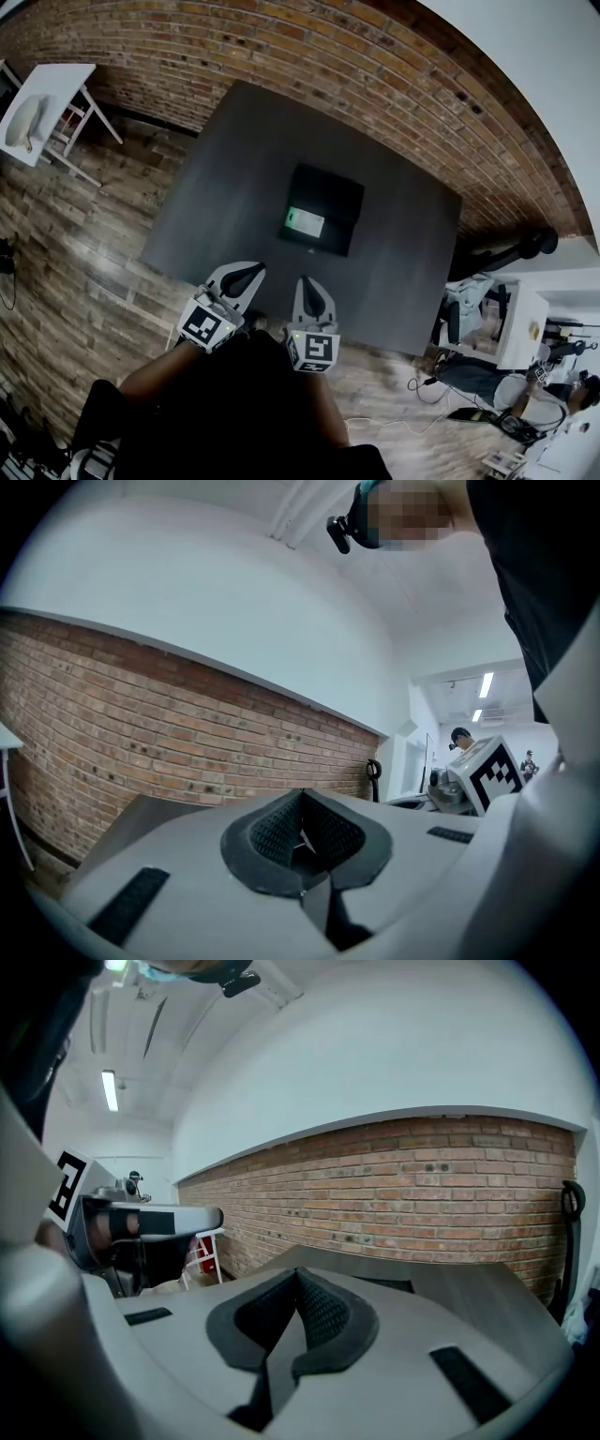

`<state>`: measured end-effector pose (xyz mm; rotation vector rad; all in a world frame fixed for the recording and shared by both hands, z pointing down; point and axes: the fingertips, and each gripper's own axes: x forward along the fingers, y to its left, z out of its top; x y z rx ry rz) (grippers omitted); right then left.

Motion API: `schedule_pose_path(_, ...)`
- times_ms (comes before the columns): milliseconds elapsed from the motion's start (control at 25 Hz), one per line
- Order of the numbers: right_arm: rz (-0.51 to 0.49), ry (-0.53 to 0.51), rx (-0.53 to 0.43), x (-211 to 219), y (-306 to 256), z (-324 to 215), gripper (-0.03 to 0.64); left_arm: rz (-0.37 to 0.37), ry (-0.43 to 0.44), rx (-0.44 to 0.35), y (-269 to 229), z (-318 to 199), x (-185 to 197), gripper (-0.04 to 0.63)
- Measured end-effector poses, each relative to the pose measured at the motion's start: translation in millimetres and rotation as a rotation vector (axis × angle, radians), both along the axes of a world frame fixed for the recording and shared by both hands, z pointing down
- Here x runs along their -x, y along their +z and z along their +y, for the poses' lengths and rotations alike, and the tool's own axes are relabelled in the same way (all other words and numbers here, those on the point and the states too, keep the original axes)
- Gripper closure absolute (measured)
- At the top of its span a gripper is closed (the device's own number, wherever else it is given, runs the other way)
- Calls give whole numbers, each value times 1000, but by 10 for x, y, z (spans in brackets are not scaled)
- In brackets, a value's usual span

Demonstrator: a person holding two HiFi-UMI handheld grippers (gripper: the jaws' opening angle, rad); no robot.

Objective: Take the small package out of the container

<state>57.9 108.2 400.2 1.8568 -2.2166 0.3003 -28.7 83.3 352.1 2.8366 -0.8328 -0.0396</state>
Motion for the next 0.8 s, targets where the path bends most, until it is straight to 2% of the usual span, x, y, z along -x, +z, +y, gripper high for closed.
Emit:
schedule_pose_path(240, 12, 48, 21, -3, 99, -322, 594, 13, 33, 19, 63, -363, 62, 563)
schedule_pose_path(440, 25, 48, 54, -101, 258, -519, 594, -12, 28, 53, 241, -527, -8, 563)
schedule_pose_path(640, 45, -31, 106, -218, 469, -668, 594, -47, -23, 64, 402, -655, -203, 563)
schedule_pose_path(800, 113, -116, 153, -244, 668, -807, 592, -56, -91, 98, 529, -769, -286, 561)
